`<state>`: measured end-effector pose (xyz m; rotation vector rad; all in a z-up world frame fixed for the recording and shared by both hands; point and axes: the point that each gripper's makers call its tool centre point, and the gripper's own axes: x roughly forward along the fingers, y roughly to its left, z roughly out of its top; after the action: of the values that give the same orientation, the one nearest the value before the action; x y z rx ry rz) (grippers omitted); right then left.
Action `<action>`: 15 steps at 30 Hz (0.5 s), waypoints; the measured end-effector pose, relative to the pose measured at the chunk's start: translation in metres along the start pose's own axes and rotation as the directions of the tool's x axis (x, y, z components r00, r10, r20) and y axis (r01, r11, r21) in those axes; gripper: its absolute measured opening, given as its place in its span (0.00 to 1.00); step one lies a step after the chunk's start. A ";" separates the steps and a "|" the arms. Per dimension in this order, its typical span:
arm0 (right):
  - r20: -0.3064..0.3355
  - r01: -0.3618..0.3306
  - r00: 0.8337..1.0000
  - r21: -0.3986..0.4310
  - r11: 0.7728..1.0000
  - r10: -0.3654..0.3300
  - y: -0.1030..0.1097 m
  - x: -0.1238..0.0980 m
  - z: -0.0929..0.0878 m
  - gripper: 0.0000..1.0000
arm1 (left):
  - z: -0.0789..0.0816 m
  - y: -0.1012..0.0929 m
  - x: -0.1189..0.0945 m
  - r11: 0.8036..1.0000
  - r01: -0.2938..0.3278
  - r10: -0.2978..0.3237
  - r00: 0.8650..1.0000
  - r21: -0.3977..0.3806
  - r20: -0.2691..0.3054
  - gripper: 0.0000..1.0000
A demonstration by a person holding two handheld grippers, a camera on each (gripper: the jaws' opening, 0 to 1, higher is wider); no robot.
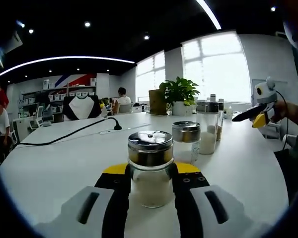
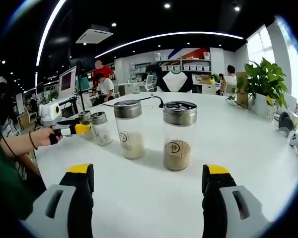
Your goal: Rotate the seasoning bottle until the label or dispensing opening points toward the visible target arrow and the bottle remains upright within the marked orientation range
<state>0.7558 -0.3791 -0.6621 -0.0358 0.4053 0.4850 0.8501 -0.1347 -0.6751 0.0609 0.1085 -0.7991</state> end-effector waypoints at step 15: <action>-0.001 0.006 1.000 0.001 1.000 -0.006 -0.003 -0.001 0.001 0.92 | 0.001 -0.004 0.002 0.988 0.153 -0.153 0.988 0.025 0.007 0.34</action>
<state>0.7568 -0.3818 -0.6614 -0.0366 0.4063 0.4785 0.8485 -0.1389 -0.6748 0.0724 0.0961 -0.9538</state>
